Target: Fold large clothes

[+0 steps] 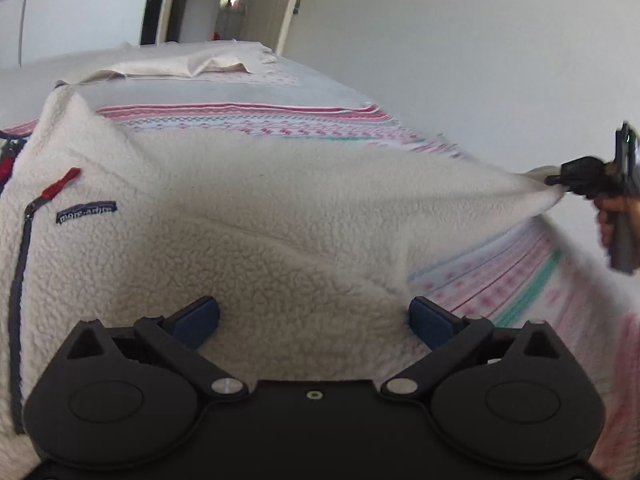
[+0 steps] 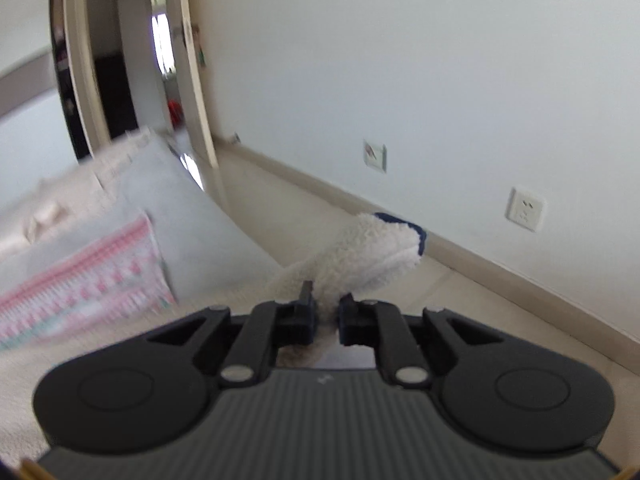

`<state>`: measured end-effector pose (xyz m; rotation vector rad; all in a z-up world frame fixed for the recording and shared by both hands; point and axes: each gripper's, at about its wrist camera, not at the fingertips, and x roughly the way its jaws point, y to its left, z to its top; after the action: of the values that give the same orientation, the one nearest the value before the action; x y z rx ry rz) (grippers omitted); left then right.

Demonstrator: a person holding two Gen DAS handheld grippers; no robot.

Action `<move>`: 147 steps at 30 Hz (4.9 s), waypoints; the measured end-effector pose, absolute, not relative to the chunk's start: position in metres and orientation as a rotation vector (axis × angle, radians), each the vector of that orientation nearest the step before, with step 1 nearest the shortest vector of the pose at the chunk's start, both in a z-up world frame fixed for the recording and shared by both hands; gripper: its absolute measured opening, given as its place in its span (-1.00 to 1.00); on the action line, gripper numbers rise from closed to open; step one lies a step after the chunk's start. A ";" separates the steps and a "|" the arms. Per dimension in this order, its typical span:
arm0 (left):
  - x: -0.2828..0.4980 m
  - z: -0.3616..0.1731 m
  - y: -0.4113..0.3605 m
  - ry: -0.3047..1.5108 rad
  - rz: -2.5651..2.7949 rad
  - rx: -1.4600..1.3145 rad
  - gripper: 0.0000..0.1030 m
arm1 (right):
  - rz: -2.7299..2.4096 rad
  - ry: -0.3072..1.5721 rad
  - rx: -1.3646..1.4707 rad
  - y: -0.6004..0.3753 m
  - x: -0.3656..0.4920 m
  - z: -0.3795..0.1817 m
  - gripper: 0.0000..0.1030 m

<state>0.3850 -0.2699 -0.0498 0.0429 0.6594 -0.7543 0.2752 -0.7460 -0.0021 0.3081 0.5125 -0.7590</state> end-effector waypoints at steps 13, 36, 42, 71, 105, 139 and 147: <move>0.366 -0.008 -0.162 0.621 -0.566 0.135 1.00 | -0.702 0.516 0.241 -0.669 0.220 0.023 0.70; 0.404 -0.016 0.371 0.486 0.561 -0.484 0.96 | -0.077 0.600 0.065 -0.297 0.239 0.031 0.99; 0.424 -0.055 0.435 0.416 0.642 -0.763 0.31 | -0.094 0.632 -0.013 -0.254 0.248 -0.010 0.99; 0.444 -0.021 0.328 0.514 0.951 -0.117 0.03 | -0.095 0.629 0.055 -0.256 0.253 -0.048 1.00; 0.256 0.032 0.092 0.580 -0.100 0.001 0.97 | 0.010 0.724 0.098 -0.342 0.127 -0.024 1.00; 0.304 0.040 0.002 0.621 -0.130 -0.103 1.00 | -0.230 0.678 0.631 -0.480 0.205 0.080 1.00; 0.330 -0.005 0.022 0.574 -0.066 -0.109 1.00 | -0.380 0.622 0.756 -0.559 0.235 0.015 0.99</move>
<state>0.3299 0.0216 -0.0047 -0.1085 0.5741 -0.0658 0.2353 -0.5589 0.0151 0.7564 0.6220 -0.3804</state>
